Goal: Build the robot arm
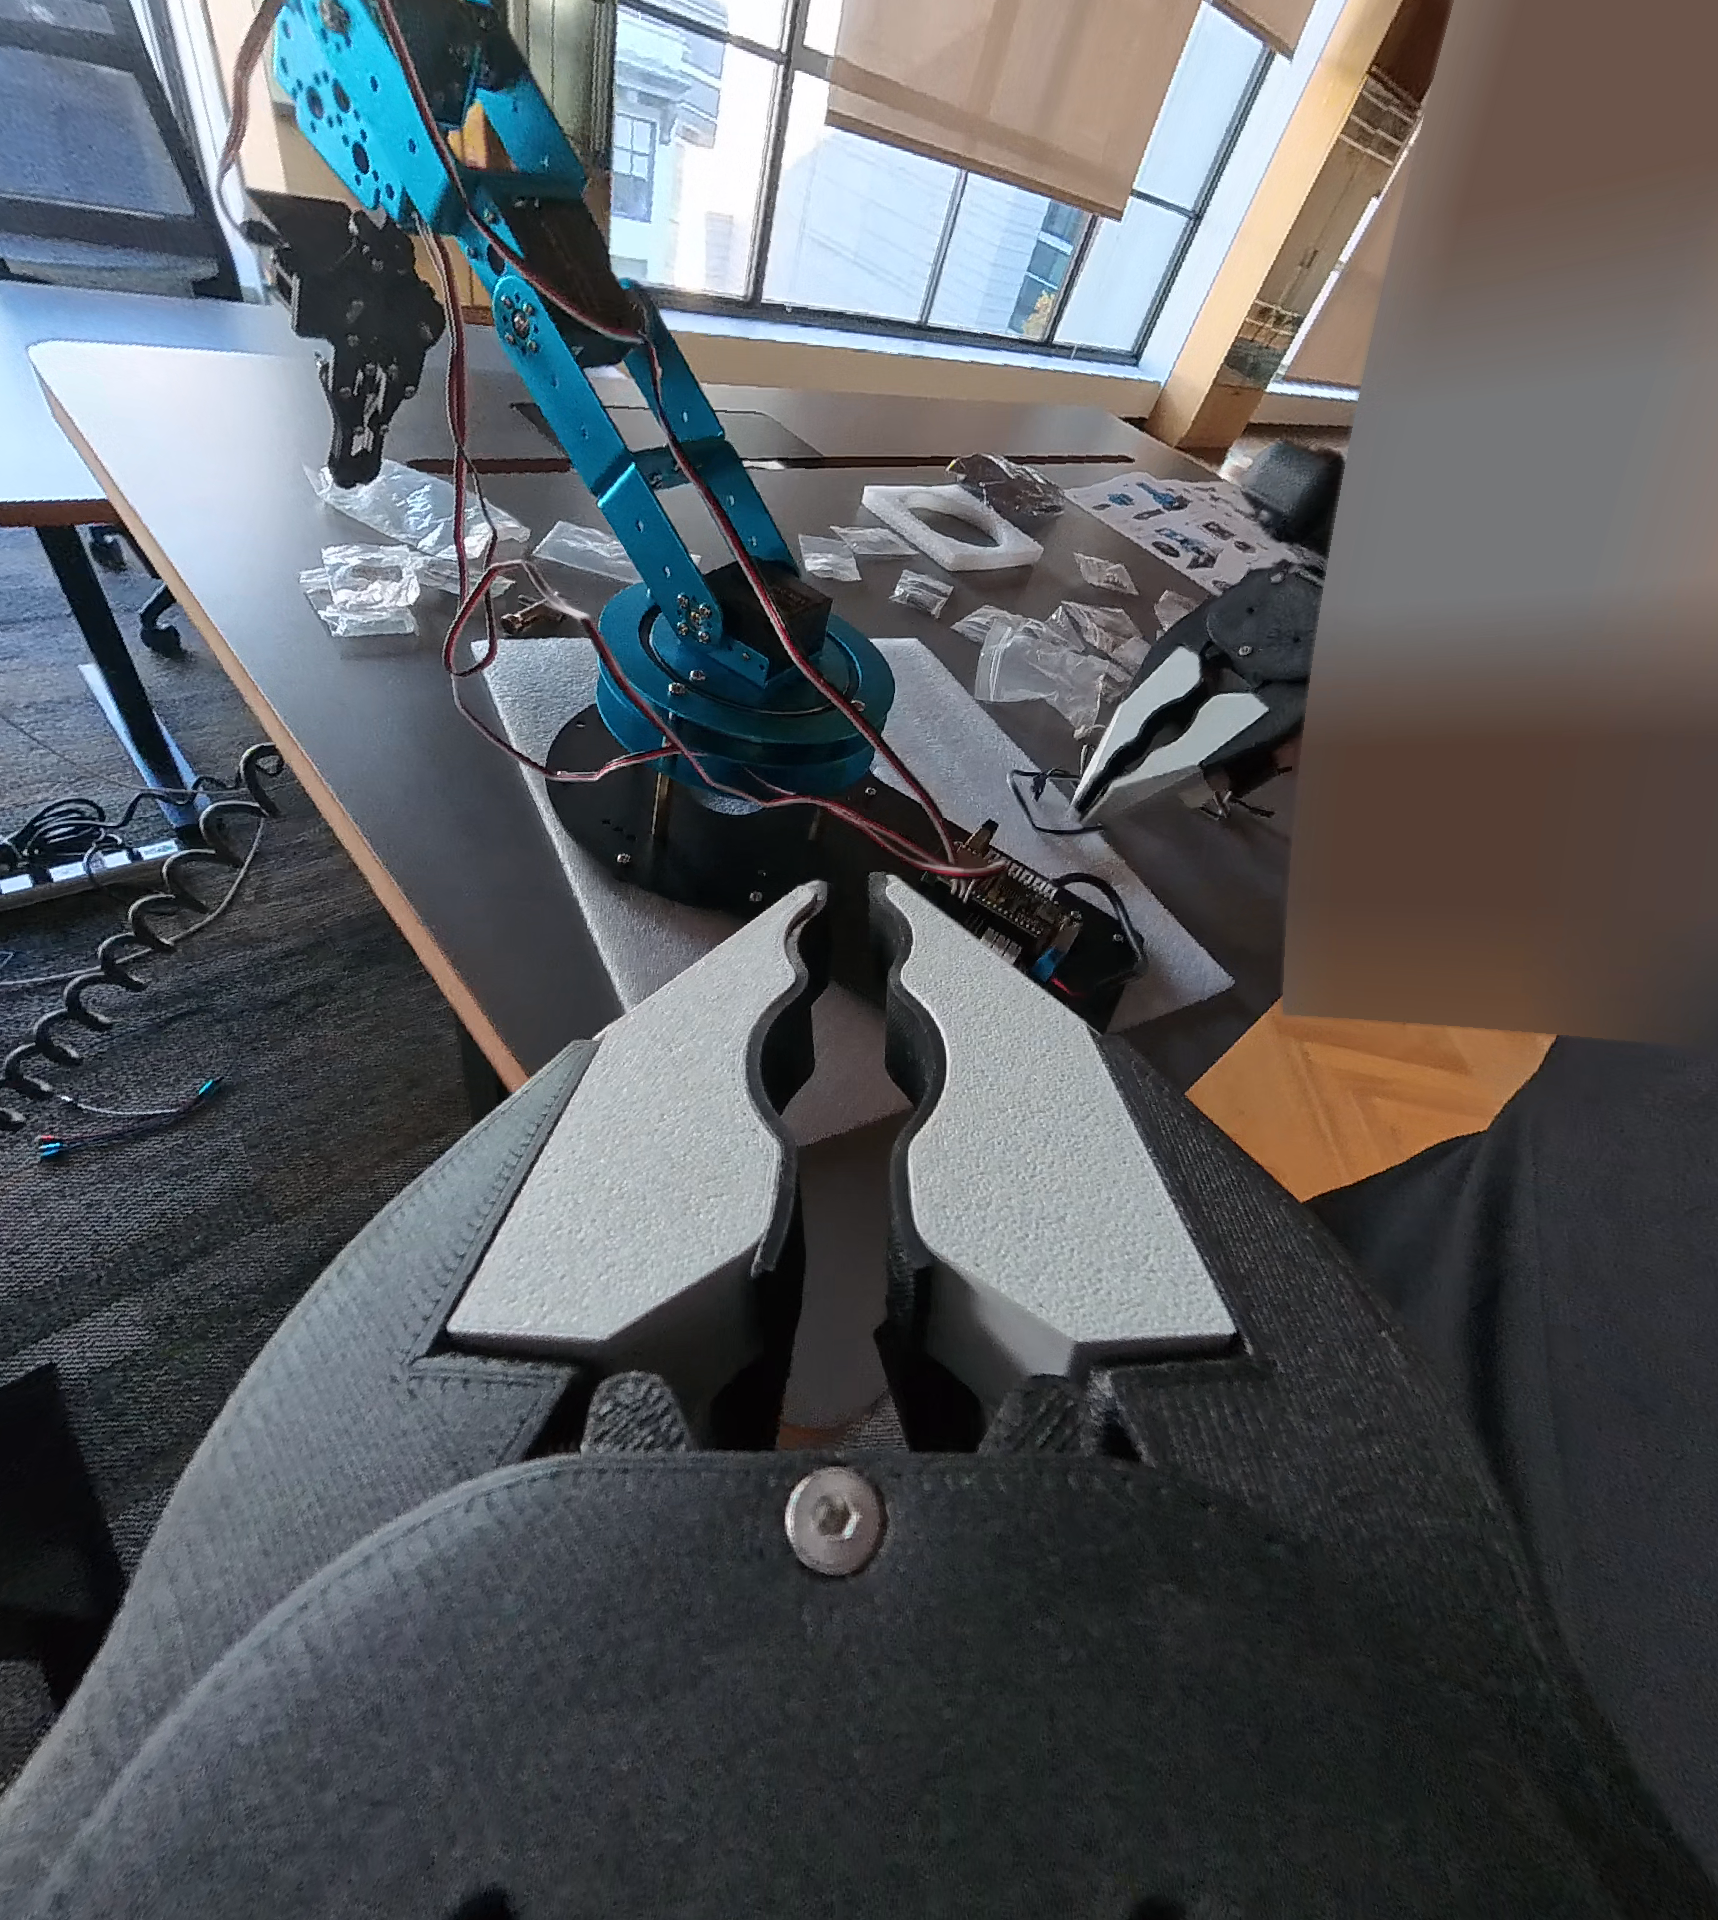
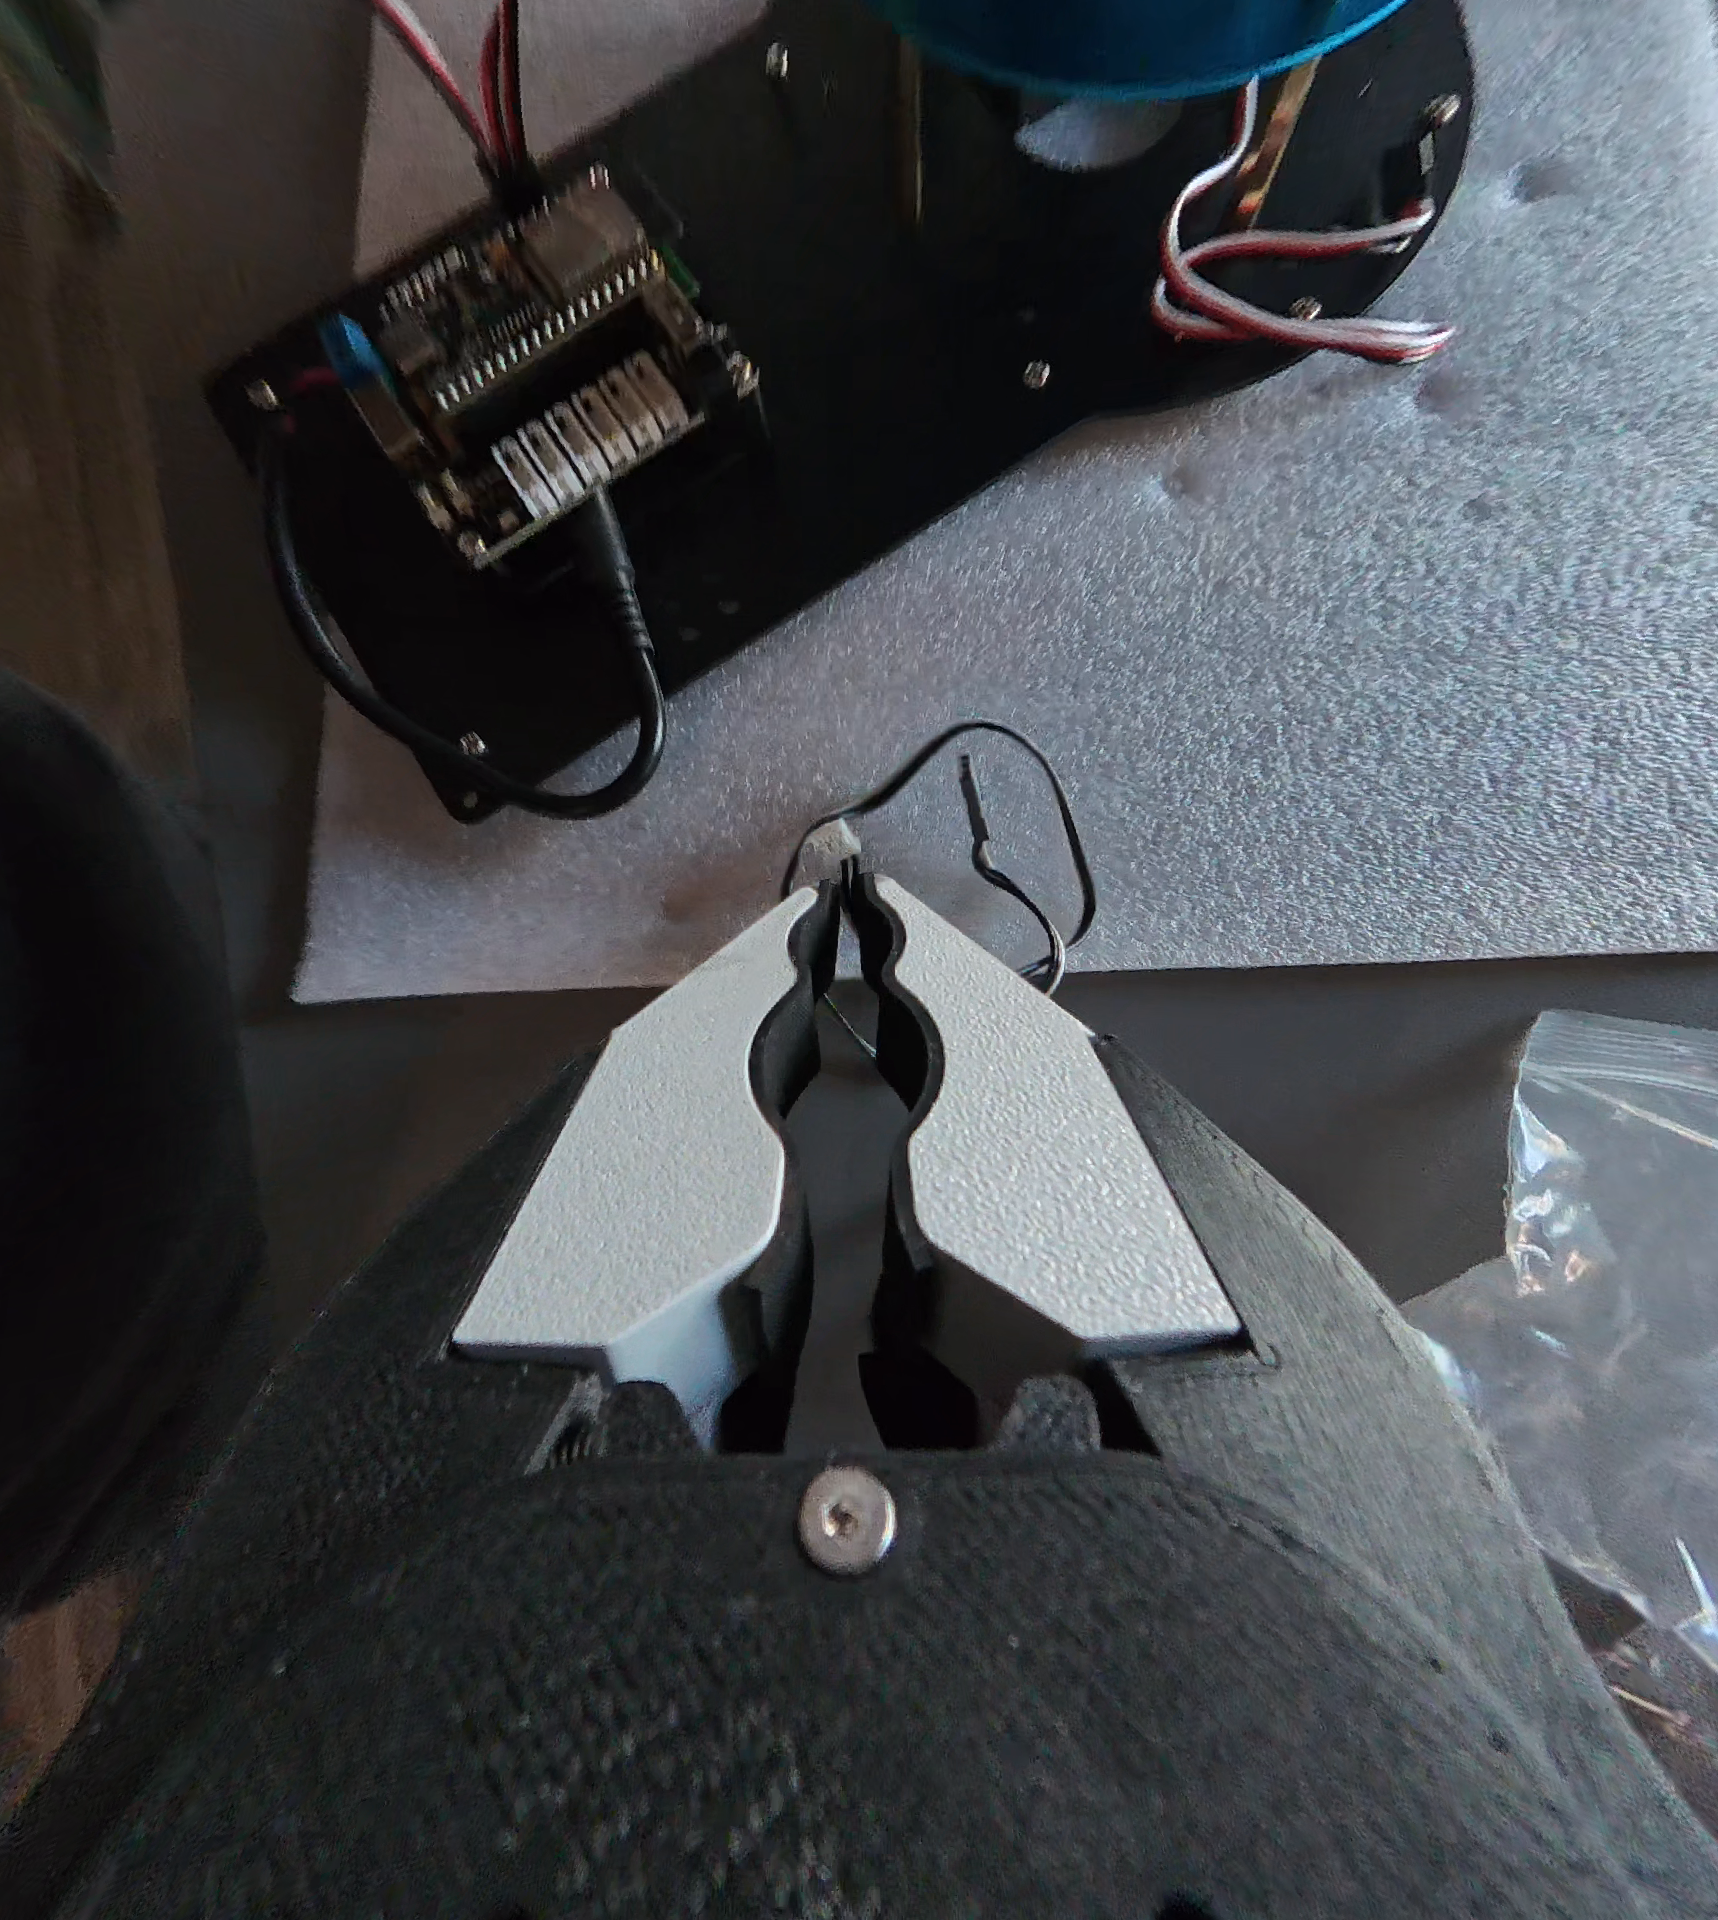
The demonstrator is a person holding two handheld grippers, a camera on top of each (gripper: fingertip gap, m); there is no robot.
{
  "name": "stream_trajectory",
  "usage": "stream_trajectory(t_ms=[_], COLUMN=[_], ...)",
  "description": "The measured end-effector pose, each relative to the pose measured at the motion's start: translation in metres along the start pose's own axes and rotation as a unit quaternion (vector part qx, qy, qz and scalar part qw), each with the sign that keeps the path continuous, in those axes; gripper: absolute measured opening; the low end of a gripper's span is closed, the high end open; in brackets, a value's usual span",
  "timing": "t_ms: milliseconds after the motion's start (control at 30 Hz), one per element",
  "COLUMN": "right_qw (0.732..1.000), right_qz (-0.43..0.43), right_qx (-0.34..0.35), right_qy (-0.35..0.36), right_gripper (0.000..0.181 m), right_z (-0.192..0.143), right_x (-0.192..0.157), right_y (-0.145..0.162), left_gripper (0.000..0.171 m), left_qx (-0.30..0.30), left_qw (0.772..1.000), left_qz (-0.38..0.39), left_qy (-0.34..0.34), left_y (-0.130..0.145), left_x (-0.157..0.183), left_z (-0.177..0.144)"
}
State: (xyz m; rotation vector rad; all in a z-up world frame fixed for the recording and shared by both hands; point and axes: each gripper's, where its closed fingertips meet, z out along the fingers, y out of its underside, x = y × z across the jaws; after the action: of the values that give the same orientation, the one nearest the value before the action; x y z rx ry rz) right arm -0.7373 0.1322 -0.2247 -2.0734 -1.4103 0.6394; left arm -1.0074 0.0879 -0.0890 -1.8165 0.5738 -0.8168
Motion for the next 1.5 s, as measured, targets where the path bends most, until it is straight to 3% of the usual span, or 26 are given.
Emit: stream_trajectory(t_ms=[133, 267, 333, 467, 567, 733, 833, 967, 1033, 1200, 1267, 1367, 1500], right_qw=[0.993, 0.963, 0.954, 0.990, 0.998, 0.999, 0.999, 0.999, 0.998, 0.997, 0.996, 0.997, 0.979], right_qz=[0.061, 0.128, 0.139, 0.052, -0.022, -0.047, -0.046, -0.032, -0.036, -0.073, -0.081, -0.056, 0.040], right_qx=[0.095, 0.223, 0.250, 0.132, 0.052, 0.018, 0.006, 0.021, 0.034, -0.004, 0.001, 0.042, 0.177], right_qy=[-0.029, -0.083, -0.089, 0.007, 0.023, -0.004, -0.017, -0.036, -0.032, -0.024, -0.031, -0.030, -0.095], right_gripper=[0.000, 0.000, 0.000, 0.006, 0.012, 0.013, 0.004, 0.002, 0.015, 0.011, 0.001, 0.000, 0.000], right_z=[-0.023, -0.060, -0.071, -0.044, -0.017, 0.003, 0.007, 0.002, -0.004, 0.002, 0.002, -0.008, -0.045], right_x=[-0.002, -0.003, 0.000, 0.010, 0.007, -0.002, -0.003, -0.004, -0.003, 0.001, -0.001, 0.003, 0.000], right_y=[-0.025, -0.062, -0.067, -0.030, -0.007, 0.002, 0.007, 0.001, -0.002, 0.012, 0.010, -0.004, -0.046], left_gripper=[0.003, 0.003, 0.004, 0.004, 0.004, 0.004, 0.004, 0.005, 0.005, 0.004, 0.004, 0.004, 0.005], left_qx=[0.005, 0.010, -0.001, -0.020, -0.030, -0.048, -0.059, -0.070, -0.078, -0.092, -0.089, -0.083, -0.058], left_qw=[1.000, 0.998, 0.998, 0.995, 0.994, 0.993, 0.992, 0.991, 0.990, 0.986, 0.984, 0.984, 0.983], left_qz=[0.007, 0.010, 0.021, 0.048, 0.049, 0.035, 0.033, 0.038, 0.048, 0.068, 0.064, 0.057, 0.020], left_qy=[0.016, 0.054, 0.066, 0.083, 0.092, 0.103, 0.108, 0.110, 0.112, 0.124, 0.140, 0.145, 0.174], left_y=[-0.010, -0.018, -0.020, -0.020, -0.018, -0.012, -0.011, -0.013, -0.012, -0.007, -0.008, -0.011, -0.024], left_x=[0.010, 0.029, 0.038, 0.052, 0.058, 0.064, 0.069, 0.076, 0.080, 0.088, 0.094, 0.097, 0.106], left_z=[0.007, 0.024, 0.034, 0.050, 0.058, 0.070, 0.074, 0.080, 0.083, 0.090, 0.091, 0.094, 0.104])
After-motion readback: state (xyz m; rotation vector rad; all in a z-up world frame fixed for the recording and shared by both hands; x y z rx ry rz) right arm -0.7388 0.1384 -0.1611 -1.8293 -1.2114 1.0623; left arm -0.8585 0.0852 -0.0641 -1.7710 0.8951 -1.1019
